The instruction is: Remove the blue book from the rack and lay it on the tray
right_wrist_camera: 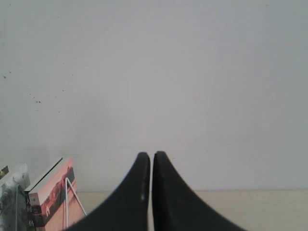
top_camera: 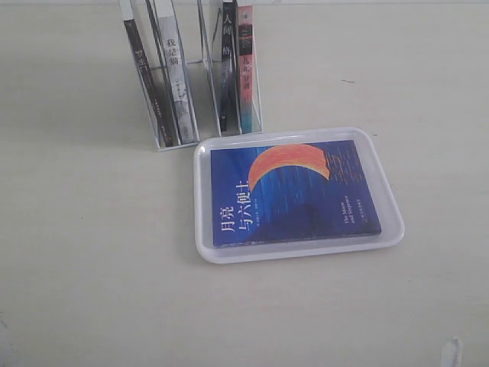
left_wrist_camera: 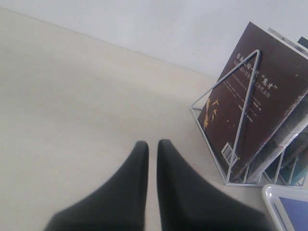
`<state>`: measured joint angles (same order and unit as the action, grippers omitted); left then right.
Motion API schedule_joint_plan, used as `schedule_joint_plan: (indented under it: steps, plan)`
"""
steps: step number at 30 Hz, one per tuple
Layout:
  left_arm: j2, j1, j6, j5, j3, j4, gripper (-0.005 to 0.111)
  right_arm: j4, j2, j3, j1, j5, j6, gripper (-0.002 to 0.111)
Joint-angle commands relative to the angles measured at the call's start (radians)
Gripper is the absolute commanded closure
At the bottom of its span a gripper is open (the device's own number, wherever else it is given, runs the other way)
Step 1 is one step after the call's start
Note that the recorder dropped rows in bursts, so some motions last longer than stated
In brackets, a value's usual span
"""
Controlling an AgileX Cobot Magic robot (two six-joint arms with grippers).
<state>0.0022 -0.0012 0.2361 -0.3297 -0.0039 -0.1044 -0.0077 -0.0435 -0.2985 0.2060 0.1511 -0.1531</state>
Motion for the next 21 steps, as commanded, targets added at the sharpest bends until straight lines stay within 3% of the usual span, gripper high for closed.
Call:
schedule_joint_plan:
  steps: [1, 21]
  plan:
    - [-0.002, -0.01, -0.001, 0.009, 0.004, -0.006, 0.101, 0.015, 0.003, 0.0, -0.007, 0.053, 0.044, 0.106]
    - [-0.002, -0.01, -0.001, 0.009, 0.004, -0.006, 0.101, 0.008, 0.044, 0.298, -0.007, 0.131, 0.115, 0.106]
